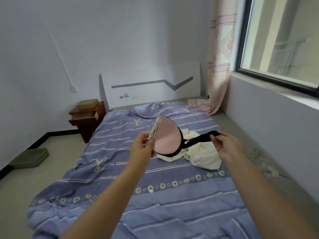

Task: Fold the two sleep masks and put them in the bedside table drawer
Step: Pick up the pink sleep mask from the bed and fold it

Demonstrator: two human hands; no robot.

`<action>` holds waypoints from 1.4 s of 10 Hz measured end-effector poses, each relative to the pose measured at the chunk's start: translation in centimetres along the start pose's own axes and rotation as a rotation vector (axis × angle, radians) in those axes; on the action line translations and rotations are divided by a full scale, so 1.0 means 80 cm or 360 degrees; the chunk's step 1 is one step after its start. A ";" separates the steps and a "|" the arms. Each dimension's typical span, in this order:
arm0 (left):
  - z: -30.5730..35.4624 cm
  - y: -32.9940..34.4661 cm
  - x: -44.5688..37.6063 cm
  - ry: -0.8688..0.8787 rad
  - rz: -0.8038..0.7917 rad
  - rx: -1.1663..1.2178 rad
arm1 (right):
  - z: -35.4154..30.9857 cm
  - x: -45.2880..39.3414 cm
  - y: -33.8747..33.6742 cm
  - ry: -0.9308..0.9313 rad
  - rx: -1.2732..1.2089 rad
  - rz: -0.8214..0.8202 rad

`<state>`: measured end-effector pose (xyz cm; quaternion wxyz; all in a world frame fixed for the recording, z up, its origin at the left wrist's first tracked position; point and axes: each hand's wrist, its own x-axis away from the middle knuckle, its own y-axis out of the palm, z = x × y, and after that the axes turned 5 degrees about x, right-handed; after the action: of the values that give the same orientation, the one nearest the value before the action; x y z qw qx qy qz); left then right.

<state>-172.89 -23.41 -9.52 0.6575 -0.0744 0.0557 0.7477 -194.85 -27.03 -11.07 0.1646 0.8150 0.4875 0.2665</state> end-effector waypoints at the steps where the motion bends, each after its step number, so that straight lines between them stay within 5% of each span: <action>1: -0.011 0.016 0.012 0.0131 0.0202 -0.0127 | 0.024 -0.008 -0.001 0.0089 -0.0129 0.0140; 3: -0.025 0.031 0.034 0.0523 0.0212 -0.0481 | 0.053 -0.025 -0.033 0.0170 0.0039 0.0239; 4: -0.037 0.033 0.045 0.0441 0.0192 -0.0448 | 0.043 -0.012 -0.033 0.0024 0.0282 0.0239; 5: -0.043 0.034 0.046 0.0231 0.0105 -0.0390 | 0.044 -0.011 -0.022 -0.0033 -0.0084 0.0069; 8: -0.005 0.004 0.015 -0.0081 -0.0601 -0.0703 | 0.011 0.039 -0.002 -0.0465 0.1449 -0.1411; 10: 0.010 -0.001 0.008 0.0090 -0.0947 -0.1096 | 0.003 0.054 0.004 -0.0505 0.1625 -0.1583; 11: 0.004 0.004 0.009 0.0045 -0.0746 -0.0818 | 0.014 0.056 0.003 -0.0596 0.1745 -0.1485; 13: -0.017 0.006 0.019 -0.0084 -0.0660 -0.0394 | 0.033 0.057 -0.009 -0.0878 0.1347 -0.0722; 14: -0.018 0.008 0.019 -0.0043 -0.0577 -0.0300 | 0.036 0.061 -0.015 -0.0807 0.1281 -0.0829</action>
<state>-173.67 -22.28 -11.22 0.7722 -0.1344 -0.0377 0.6199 -192.12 -22.17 -12.70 0.0126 0.7046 0.6820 -0.1958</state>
